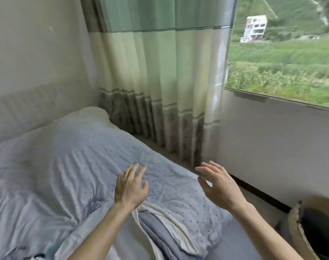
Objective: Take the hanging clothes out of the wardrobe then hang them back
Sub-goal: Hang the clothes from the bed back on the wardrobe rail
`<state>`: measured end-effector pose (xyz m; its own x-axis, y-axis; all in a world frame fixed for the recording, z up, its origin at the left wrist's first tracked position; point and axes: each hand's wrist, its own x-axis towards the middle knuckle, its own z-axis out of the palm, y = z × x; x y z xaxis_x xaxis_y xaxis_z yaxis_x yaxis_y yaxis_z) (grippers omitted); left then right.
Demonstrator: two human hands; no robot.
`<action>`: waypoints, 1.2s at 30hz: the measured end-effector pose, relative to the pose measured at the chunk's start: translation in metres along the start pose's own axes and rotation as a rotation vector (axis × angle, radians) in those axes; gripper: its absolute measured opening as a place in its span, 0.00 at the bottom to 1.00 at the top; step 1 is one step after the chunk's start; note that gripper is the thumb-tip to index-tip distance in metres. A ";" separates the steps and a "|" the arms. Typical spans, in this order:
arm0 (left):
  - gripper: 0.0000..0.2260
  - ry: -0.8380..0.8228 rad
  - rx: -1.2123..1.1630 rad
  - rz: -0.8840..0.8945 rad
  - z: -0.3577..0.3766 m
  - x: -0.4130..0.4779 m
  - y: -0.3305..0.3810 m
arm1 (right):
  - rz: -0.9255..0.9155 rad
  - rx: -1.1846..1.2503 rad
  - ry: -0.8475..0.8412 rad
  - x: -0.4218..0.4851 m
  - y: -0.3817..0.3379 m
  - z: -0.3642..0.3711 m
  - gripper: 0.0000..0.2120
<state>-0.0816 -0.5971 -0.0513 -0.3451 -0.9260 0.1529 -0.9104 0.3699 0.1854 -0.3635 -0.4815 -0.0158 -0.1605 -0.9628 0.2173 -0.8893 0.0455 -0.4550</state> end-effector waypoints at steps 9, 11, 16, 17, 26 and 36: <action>0.25 0.077 0.087 -0.510 -0.018 -0.086 -0.127 | -0.399 0.024 -0.299 0.083 -0.098 0.088 0.20; 0.25 0.084 0.078 -0.574 -0.014 -0.100 -0.140 | -0.457 0.029 -0.345 0.091 -0.114 0.108 0.20; 0.24 0.032 0.066 -0.674 0.013 -0.120 -0.179 | -0.538 0.031 -0.470 0.106 -0.145 0.172 0.19; 0.24 0.019 0.059 -0.687 0.020 -0.120 -0.189 | -0.536 0.027 -0.502 0.109 -0.149 0.189 0.20; 0.26 -0.320 0.023 -0.772 0.130 -0.089 -0.313 | -0.438 -0.162 -0.871 0.140 -0.153 0.367 0.22; 0.28 -0.607 -0.099 -0.872 0.261 -0.038 -0.442 | -0.255 -0.440 -1.183 0.131 -0.116 0.532 0.34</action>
<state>0.2745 -0.7456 -0.3923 0.3363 -0.7460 -0.5747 -0.8844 -0.4599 0.0795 -0.0537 -0.7543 -0.3941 0.3084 -0.5960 -0.7414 -0.9404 -0.3084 -0.1434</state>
